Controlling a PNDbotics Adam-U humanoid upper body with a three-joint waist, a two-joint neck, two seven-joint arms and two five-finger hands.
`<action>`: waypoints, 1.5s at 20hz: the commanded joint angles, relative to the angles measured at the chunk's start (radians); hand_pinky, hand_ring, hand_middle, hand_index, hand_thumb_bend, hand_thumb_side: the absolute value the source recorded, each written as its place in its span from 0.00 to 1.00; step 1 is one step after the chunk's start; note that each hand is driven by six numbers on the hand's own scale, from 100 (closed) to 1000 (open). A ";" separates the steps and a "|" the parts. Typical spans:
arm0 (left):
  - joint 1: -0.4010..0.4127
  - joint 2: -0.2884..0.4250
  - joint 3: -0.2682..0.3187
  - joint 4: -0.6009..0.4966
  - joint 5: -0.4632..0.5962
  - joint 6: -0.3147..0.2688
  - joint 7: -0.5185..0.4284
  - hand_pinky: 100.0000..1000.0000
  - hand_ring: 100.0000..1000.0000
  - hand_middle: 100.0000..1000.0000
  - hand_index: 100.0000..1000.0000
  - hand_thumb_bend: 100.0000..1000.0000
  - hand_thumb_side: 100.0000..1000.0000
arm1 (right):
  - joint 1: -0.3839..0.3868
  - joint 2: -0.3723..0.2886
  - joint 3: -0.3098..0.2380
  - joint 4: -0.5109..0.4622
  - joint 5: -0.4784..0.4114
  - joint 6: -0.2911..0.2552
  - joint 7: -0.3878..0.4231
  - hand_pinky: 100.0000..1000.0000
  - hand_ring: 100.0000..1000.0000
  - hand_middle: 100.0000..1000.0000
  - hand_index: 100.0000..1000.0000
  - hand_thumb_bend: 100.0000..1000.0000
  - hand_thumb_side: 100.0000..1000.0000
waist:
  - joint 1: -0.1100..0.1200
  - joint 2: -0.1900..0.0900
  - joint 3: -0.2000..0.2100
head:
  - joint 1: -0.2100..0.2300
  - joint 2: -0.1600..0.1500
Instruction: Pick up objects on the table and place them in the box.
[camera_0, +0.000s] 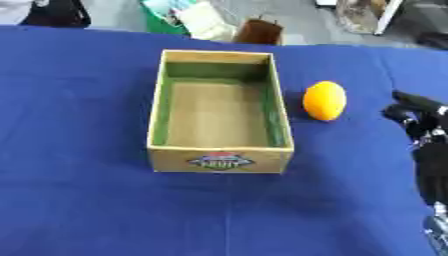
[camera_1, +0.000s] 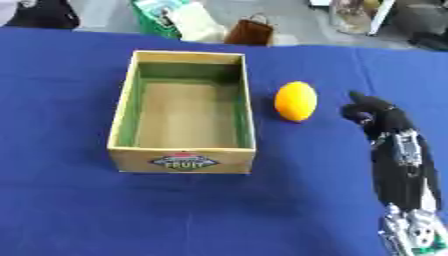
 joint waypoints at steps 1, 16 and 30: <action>-0.010 0.017 0.002 -0.022 0.002 0.001 0.004 0.45 0.36 0.40 0.52 0.00 0.75 | -0.004 -0.019 -0.005 -0.020 -0.009 -0.004 -0.002 0.77 0.90 0.58 0.75 0.00 1.00 | 0.004 -0.018 -0.001 | 0.001 -0.014; -0.007 0.015 0.002 -0.022 -0.001 0.002 0.000 0.45 0.35 0.40 0.52 0.00 0.75 | -0.034 -0.125 -0.035 -0.020 -0.001 -0.030 -0.085 0.78 0.92 0.65 0.81 0.00 1.00 | -0.003 -0.007 0.003 | -0.001 -0.015; -0.004 0.017 -0.003 -0.022 -0.001 0.000 -0.012 0.45 0.36 0.40 0.52 0.00 0.75 | -0.092 -0.445 -0.051 -0.020 0.194 0.163 -0.130 0.82 0.99 0.77 0.88 0.07 1.00 | -0.009 0.005 0.014 | -0.013 -0.005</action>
